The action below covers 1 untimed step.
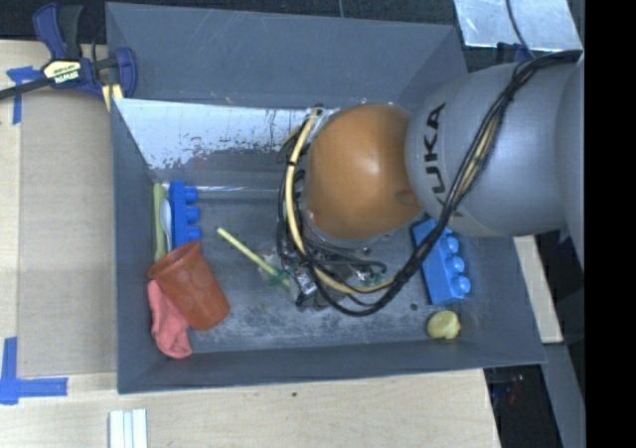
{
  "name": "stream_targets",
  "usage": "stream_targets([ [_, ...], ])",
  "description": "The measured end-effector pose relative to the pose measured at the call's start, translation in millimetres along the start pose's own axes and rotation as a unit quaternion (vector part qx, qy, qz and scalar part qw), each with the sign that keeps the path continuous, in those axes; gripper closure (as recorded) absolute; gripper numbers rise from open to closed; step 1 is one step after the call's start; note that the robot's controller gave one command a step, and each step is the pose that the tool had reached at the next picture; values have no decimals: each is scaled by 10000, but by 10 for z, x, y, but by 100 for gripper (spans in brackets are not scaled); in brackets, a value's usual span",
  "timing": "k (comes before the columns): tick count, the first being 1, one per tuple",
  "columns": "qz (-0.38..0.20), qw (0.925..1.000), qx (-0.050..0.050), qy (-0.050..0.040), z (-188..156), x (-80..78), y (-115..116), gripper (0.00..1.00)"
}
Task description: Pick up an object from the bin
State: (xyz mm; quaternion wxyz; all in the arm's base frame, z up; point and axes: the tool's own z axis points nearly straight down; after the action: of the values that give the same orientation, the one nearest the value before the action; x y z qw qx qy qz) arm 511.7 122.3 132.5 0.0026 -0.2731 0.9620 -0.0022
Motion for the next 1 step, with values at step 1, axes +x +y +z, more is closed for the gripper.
stream_targets([
  [1,72,10000,-5,11,-751,134,-116,100],
])
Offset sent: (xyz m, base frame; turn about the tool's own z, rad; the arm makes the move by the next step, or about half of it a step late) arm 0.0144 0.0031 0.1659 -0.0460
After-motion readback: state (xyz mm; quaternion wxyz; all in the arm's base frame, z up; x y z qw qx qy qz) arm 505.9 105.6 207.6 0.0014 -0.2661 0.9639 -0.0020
